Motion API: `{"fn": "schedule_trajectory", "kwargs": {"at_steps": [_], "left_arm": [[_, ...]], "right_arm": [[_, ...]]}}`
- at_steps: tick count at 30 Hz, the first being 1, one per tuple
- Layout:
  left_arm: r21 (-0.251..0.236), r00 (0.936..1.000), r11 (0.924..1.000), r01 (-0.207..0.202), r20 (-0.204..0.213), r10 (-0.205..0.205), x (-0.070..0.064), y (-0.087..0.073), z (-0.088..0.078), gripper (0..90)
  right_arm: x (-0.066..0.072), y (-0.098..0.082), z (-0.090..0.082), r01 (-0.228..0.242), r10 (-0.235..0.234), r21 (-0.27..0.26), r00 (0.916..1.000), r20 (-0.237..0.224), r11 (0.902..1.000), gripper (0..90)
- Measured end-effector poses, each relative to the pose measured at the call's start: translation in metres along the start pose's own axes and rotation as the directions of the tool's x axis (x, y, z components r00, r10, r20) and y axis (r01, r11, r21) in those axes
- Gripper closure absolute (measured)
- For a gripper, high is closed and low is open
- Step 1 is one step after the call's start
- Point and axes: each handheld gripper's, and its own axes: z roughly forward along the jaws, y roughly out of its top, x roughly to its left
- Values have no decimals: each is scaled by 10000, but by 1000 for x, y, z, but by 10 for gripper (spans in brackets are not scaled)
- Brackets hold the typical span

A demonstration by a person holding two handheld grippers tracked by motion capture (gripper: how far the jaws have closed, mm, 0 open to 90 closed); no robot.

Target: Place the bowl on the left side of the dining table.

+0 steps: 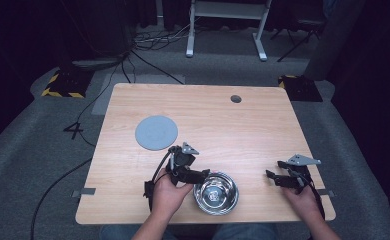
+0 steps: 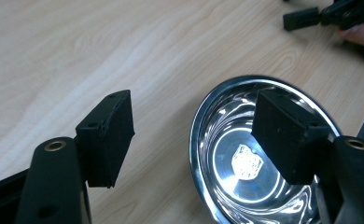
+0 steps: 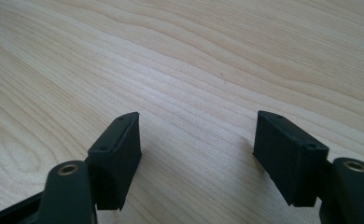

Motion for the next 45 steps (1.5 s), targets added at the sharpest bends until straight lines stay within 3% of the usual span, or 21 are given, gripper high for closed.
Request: {"fn": "schedule_trajectory", "kwargs": {"at_steps": [2, 5, 6, 11, 17, 21, 25, 26, 30, 33, 34, 37, 40, 45], "left_arm": [[469, 9997, 9989, 73, 241, -84, 5, -5, 15, 306], [740, 9987, 9969, 286, 396, -316, 7, -9, 23, 308], [1158, 9966, 9923, 442, 640, -519, 9, -12, 30, 308], [1765, 9936, 9827, 570, 860, -731, 9, -16, 40, 329], [2588, 9909, 9606, 1014, 593, -1206, 12, -20, 49, 437], [3081, 9925, 9461, 994, 378, -1166, 9, -19, 53, 569], [3257, 9939, 9409, 930, 254, -1070, 7, -16, 55, 651], [3375, 9935, 9365, 949, 271, -1104, 6, -15, 55, 674], [3352, 9949, 9390, 764, 369, -941, 4, -13, 58, 776], [3258, 9906, 9407, 943, 632, -1212, 6, -12, 57, 793], [3137, 9894, 9444, 988, 706, -1269, 7, -12, 56, 847], [2928, 9886, 9504, 1051, 728, -1317, 7, -10, 53, 862], [2842, 9945, 9559, 746, 488, -922, 2, -6, 47, 863], [2684, 9955, 9607, 712, 413, -854, 1, -1, 42, 862]], "right_arm": [[0, 0, 0, 20, -20, -15, 10000, -6, 10000, 322], [0, 0, 0, 10, -10, -24, 10000, 8, 10000, 321], [0, 0, 0, -27, 27, 4, 10000, -3, 10000, 320], [0, 0, 0, -22, 22, -5, 10000, 0, 10000, 320], [0, 0, 0, -25, 25, -6, 10000, -2, 10000, 320], [0, 0, 0, -34, 34, 0, 10000, 0, 10000, 320], [0, 0, 0, -33, 33, 3, 10000, -1, 10000, 320], [0, 0, 0, -16, 16, -1, 10000, 2, 10000, 319], [1, 0, 0, -126, 126, -28, 9999, -36, 9999, 318], [1, 0, 0, -128, 128, -31, 9999, -35, 9999, 317], [1, 0, 0, -135, 135, -24, 9999, -41, 9999, 317], [1, 0, 0, -154, 153, -29, 9999, -31, 9999, 316], [1, 0, 0, -144, 144, -18, 9999, -22, 9999, 315], [1, 0, 0, -148, 147, -14, 9999, -17, 9999, 315]]}}
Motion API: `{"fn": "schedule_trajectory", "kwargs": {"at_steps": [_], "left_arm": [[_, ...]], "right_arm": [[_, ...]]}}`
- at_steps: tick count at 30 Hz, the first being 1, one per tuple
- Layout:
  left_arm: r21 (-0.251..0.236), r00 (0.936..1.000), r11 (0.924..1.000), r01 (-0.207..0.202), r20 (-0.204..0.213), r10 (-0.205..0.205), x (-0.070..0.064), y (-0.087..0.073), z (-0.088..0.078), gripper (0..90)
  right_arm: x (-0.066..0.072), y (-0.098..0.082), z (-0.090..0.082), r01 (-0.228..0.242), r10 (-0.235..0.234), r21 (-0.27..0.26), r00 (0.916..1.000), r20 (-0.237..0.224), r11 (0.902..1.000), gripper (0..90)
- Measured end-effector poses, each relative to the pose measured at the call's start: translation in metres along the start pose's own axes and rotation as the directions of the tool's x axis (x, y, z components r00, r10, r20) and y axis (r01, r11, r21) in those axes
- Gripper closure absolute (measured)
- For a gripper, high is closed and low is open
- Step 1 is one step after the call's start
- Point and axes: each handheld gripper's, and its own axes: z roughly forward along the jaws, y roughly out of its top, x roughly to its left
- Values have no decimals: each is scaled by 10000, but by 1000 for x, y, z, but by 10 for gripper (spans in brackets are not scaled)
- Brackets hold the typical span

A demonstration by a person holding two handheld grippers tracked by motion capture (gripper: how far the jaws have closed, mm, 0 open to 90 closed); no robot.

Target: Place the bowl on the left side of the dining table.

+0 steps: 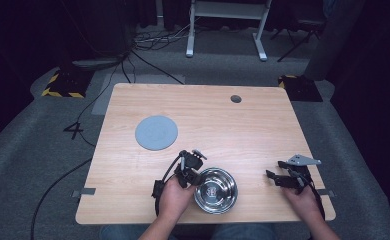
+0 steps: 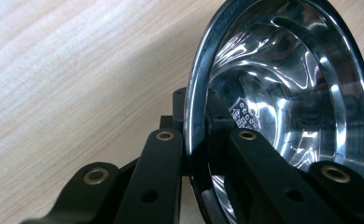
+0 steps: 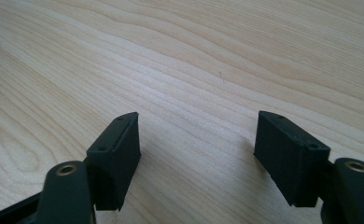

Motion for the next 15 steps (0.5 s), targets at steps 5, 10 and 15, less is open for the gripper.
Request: {"fn": "schedule_trajectory", "kwargs": {"at_steps": [5, 10, 15], "left_arm": [[-380, 9995, 9991, -159, -293, 148, -4, 3, -10, 861], [-884, 9992, 9961, -39, -400, 3, -3, 3, -19, 861], [-1495, 9980, 9888, 5, -625, -99, 0, 3, -31, 860]], "right_arm": [[1, 0, 0, -68, 68, -10, 10000, 44, 10000, 313], [1, -1, -1, -35, 35, -1, 10000, 91, 10000, 313], [1, -1, -1, -54, 54, -7, 10000, 74, 10000, 313]]}}
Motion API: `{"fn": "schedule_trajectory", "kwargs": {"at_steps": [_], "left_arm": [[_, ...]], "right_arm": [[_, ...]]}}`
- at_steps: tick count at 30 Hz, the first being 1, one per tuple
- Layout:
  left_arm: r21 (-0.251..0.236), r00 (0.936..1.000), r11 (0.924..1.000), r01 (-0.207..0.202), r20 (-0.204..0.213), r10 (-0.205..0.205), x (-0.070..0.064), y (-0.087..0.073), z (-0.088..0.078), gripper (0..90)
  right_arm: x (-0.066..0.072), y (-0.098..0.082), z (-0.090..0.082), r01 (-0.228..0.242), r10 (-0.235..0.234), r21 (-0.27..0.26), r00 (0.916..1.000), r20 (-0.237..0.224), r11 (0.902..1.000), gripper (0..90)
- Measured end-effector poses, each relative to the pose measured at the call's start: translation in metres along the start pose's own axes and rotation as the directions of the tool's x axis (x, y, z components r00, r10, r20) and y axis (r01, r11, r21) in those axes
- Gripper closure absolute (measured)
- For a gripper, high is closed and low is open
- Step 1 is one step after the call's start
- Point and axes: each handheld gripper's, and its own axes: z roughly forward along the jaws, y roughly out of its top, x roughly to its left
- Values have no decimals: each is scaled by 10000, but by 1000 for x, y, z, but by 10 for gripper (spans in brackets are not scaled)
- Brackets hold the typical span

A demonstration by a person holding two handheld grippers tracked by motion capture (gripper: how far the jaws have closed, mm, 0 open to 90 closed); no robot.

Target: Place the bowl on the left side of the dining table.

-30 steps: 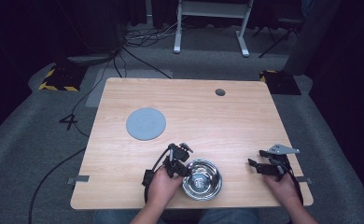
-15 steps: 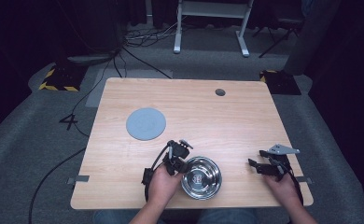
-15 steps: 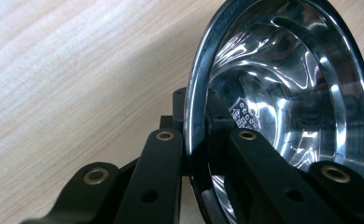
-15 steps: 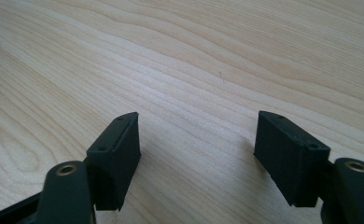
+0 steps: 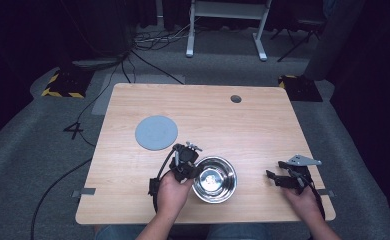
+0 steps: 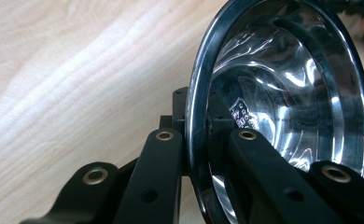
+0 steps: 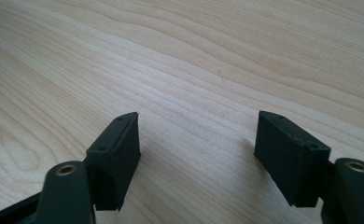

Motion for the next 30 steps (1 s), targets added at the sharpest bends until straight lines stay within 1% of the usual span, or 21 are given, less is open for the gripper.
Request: {"fn": "schedule_trajectory", "kwargs": {"at_steps": [1, 2, 4, 6, 7, 8, 9, 11, 12, 13, 14, 17, 19, 21, 23, 24, 25, 26, 27, 29, 30], "left_arm": [[-75, 10000, 10000, 17, 12, -16, 1, 1, -1, 860], [-326, 9999, 9994, 125, -21, -126, 1, 2, -5, 858], [-389, 10000, 9992, 75, -60, -77, 2, 2, -7, 858], [-706, 9999, 9974, 137, -76, -143, 2, 3, -10, 855], [-873, 9997, 9961, 85, -226, -105, 3, 3, -11, 855], [-1086, 9997, 9941, 79, -237, -105, 4, 4, -14, 855], [-1232, 9995, 9922, 167, -237, -198, 4, 4, -15, 855], [-1455, 9996, 9892, 148, -234, -184, 4, 5, -17, 856], [-1455, 9996, 9892, 148, -234, -184, 4, 5, -17, 856], [-1557, 9994, 9877, 163, -270, -207, 5, 5, -18, 856], [-1551, 9994, 9878, 125, -287, -171, 6, 6, -19, 856], [-1636, 9995, 9864, 179, -234, -220, 8, 7, -21, 855], [-1670, 9993, 9858, 189, -285, -240, 10, 7, -22, 855], [-1716, 9990, 9849, 250, -311, -307, 12, 7, -23, 855], [-1745, 9985, 9842, 307, -398, -382, 15, 8, -25, 855], [-1827, 9981, 9825, 365, -426, -450, 16, 8, -26, 855], [-1813, 9979, 9826, 398, -427, -483, 20, 10, -29, 855], [-1813, 9979, 9826, 398, -427, -483, 20, 10, -29, 855], [-1817, 9979, 9824, 434, -390, -513, 22, 11, -30, 855], [-1948, 9967, 9793, 543, -484, -648, 26, 15, -34, 855], [-1918, 9968, 9797, 581, -428, -675, 28, 16, -35, 855]], "right_arm": [[0, 0, 0, 0, 0, 0, 10000, 0, 10000, 313], [-1, 0, 0, 70, -70, 26, 10000, 50, 10000, 313], [0, 0, 0, -3, 3, -1, 10000, 4, 10000, 313], [0, 0, 0, 17, -17, 5, 10000, 16, 10000, 313], [0, 0, 0, 17, -17, 5, 10000, 16, 10000, 313], [0, 0, 0, -8, 8, -4, 10000, 0, 10000, 313], [0, 0, 0, 20, -20, 6, 10000, 14, 10000, 313], [0, 0, 0, 23, -23, 8, 10000, 21, 10000, 313], [0, 0, 0, 23, -23, 8, 10000, 21, 10000, 313], [-1, 0, 0, 77, -77, 27, 10000, 54, 10000, 313], [0, 0, 0, 41, -41, 15, 10000, 24, 10000, 313], [0, 0, 0, 37, -37, 13, 10000, 26, 10000, 313], [0, 0, 0, 12, -12, -12, 10000, 9, 10000, 313], [-1, 0, 0, 91, -91, 31, 9999, 66, 10000, 313], [0, 0, 0, 26, -26, 6, 10000, 19, 10000, 313], [0, 0, 0, 28, -28, 9, 10000, 20, 10000, 313], [1, 0, 0, -34, 34, 9, 10000, 3, 10000, 314], [1, 0, 0, -79, 79, -2, 10000, -7, 10000, 313], [1, 0, 0, -79, 79, -2, 10000, -7, 10000, 313], [1, 0, 0, -50, 50, 10, 10000, 6, 10000, 314], [1, 0, 0, -39, 39, 15, 10000, 11, 10000, 313]]}}
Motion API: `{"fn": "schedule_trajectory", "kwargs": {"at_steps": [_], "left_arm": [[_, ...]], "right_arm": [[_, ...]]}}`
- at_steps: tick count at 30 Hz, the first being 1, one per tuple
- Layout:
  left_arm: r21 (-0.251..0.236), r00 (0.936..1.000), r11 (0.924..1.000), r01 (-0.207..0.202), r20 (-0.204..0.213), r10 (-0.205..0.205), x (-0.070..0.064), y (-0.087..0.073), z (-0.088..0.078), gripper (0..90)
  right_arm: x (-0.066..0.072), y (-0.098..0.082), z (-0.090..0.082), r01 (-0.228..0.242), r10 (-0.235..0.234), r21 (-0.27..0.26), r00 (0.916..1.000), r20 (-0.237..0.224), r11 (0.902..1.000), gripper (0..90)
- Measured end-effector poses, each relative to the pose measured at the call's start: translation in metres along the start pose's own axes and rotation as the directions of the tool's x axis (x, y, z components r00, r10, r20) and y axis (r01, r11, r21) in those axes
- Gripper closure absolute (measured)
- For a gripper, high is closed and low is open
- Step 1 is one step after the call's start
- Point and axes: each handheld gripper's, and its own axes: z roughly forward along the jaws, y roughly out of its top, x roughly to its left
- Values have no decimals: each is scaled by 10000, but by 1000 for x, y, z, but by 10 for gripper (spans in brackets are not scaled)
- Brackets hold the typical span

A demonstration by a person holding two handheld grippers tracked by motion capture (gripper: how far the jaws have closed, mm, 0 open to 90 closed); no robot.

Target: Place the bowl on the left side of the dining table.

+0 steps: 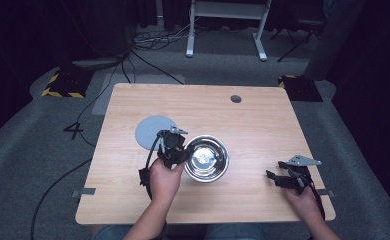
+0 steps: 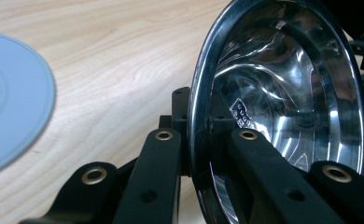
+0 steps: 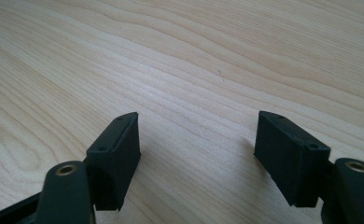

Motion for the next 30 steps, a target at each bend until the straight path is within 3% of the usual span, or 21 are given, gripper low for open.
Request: {"fn": "schedule_trajectory", "kwargs": {"at_steps": [9, 14, 16, 20, 30], "left_arm": [[-373, 9997, 9992, 138, -208, -146, 12, 23, -10, 855], [-536, 9995, 9982, 286, -126, -293, 22, 32, -14, 855], [-785, 9980, 9951, 602, -118, -613, 30, 36, -19, 855], [-946, 9963, 9919, 847, -37, -855, 40, 41, -24, 855], [-1127, 9921, 9881, 1051, -564, -1119, 67, 56, -36, 856]], "right_arm": [[0, 0, 0, -3, 3, 7, 10000, -2, 10000, 314], [0, 0, 0, -7, 7, 9, 10000, 12, 10000, 314], [0, 0, 0, -27, 27, -3, 10000, 18, 10000, 314], [0, 0, 0, -47, 47, -9, 10000, 17, 10000, 313], [0, 0, 1, -62, 62, -21, 10000, 17, 10000, 314]]}}
